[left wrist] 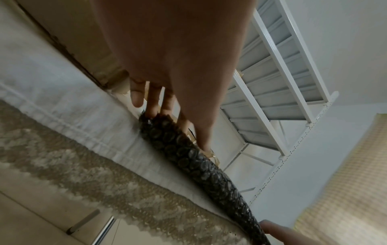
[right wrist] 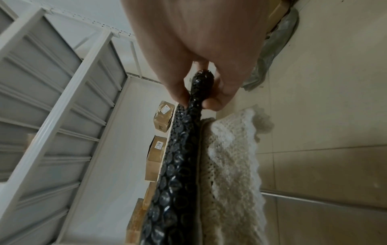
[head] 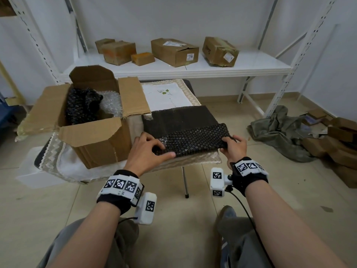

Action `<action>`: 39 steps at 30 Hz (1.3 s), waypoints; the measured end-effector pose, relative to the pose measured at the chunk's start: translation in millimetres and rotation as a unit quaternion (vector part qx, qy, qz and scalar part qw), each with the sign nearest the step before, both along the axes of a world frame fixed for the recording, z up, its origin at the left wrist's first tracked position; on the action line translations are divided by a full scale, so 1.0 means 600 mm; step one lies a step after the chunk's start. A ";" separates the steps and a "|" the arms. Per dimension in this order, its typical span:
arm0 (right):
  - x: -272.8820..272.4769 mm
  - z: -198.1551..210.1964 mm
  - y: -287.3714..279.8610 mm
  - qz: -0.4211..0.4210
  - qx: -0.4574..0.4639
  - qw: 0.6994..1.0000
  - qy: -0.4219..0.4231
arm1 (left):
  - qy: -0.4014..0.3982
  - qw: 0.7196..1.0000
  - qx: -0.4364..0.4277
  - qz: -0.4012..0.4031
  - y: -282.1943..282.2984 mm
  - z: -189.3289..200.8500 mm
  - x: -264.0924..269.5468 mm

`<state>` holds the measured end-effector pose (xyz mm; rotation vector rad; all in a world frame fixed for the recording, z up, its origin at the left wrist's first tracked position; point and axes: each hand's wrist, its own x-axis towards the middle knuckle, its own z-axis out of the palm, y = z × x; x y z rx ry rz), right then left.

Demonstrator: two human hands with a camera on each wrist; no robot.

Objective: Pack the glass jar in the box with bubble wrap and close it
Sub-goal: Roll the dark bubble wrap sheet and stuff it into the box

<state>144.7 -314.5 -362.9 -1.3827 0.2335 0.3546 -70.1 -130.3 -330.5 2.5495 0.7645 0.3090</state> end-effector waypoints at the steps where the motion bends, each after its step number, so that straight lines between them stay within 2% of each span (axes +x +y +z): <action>1: 0.000 0.000 -0.001 -0.004 0.018 1.000 0.008 | 0.030 0.999 0.008 -0.013 -0.001 0.001 -0.002; 4: -0.004 0.006 -0.002 -0.014 0.055 0.998 0.018 | 0.073 0.997 0.014 -0.038 -0.002 -0.001 -0.005; 12: -0.013 0.026 -0.004 -0.020 0.131 0.991 0.009 | -0.062 0.998 -0.019 0.020 0.003 0.007 -0.004; 15: -0.012 0.033 -0.006 -0.026 0.155 0.988 0.001 | -0.121 0.990 -0.071 0.032 0.000 0.014 0.000; 19: -0.012 0.036 -0.010 -0.013 0.162 0.987 0.012 | -0.145 0.975 -0.166 0.016 0.000 0.012 0.007; 24: -0.023 0.038 -0.005 0.039 0.142 0.989 0.010 | -0.199 0.956 -0.217 0.011 -0.020 0.022 0.011; 29: -0.032 0.042 0.001 0.076 0.135 0.988 0.003 | -0.202 0.943 -0.263 0.027 -0.027 0.024 0.019; 35: -0.044 0.041 0.011 0.124 0.093 0.987 -0.040 | -0.166 0.951 -0.239 0.107 -0.018 0.008 0.024; 39: -0.055 0.040 0.022 0.164 0.071 0.981 -0.078 | -0.164 0.966 -0.157 0.121 -0.019 0.008 0.019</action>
